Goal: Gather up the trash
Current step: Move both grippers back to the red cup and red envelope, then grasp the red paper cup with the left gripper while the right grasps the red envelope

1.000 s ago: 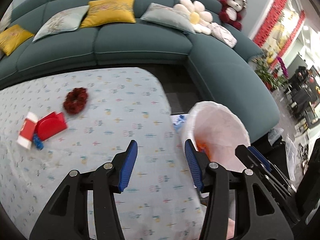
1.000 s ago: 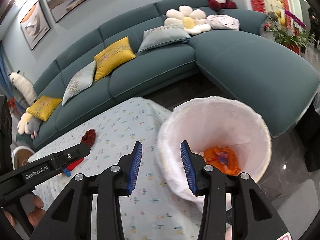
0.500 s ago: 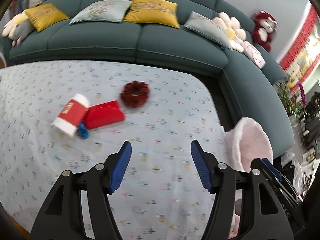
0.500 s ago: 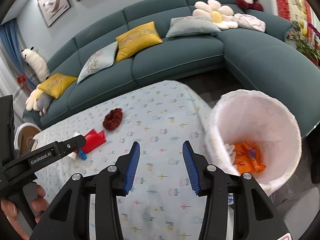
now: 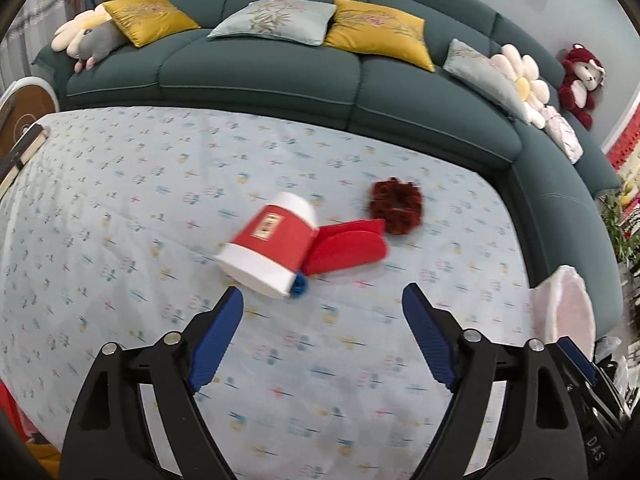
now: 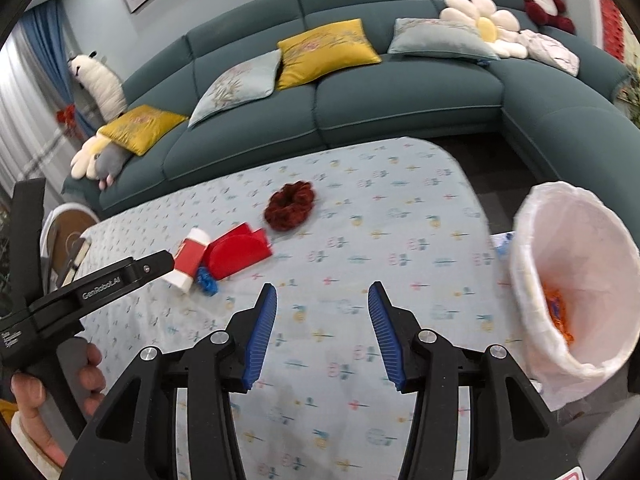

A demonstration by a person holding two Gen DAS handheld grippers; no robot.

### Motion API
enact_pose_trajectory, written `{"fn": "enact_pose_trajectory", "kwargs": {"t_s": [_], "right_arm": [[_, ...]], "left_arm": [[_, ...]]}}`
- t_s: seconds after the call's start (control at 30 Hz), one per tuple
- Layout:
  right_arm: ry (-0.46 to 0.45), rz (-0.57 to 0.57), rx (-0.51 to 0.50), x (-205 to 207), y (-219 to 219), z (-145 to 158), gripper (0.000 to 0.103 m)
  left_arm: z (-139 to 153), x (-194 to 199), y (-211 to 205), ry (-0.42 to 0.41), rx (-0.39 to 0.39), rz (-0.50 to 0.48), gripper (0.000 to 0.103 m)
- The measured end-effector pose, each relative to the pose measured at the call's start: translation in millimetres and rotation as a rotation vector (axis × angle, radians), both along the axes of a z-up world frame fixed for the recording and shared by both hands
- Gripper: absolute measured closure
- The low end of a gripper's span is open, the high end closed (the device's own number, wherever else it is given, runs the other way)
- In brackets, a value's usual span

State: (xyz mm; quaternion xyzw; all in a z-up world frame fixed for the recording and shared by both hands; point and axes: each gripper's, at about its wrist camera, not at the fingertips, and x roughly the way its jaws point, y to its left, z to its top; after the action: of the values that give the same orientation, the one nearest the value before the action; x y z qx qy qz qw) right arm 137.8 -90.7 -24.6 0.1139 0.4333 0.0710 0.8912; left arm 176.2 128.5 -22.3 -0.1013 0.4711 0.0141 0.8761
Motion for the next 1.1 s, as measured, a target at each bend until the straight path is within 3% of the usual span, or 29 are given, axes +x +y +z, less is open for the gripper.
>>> {"fn": "enact_pose_trajectory", "kwargs": {"t_s": [0.17,0.7,0.83,1.1], "right_arm": [[0.021,0.036,0.002,15.6,26.4,-10.2,0.056],[0.073,0.089,0.006,74.1,81.1,-39.7,0.056],[0.088,0.091,0.004,83.1,87.2,-48.3,0.056],[0.104,0.103,-0.007,89.1,94.9,-58.1,0.056]], "left_arm": [[-14.9,13.0,16.8,0.014,0.029,0.007,0.016],[-72.2,62.8,43.1,0.123,-0.042,-0.021,0.016],[-77.3,65.9,47.6,0.123,-0.06,-0.034,0.029],[-72.6,59.9,53.6,0.099,-0.063,-0.023,0.031]]}}
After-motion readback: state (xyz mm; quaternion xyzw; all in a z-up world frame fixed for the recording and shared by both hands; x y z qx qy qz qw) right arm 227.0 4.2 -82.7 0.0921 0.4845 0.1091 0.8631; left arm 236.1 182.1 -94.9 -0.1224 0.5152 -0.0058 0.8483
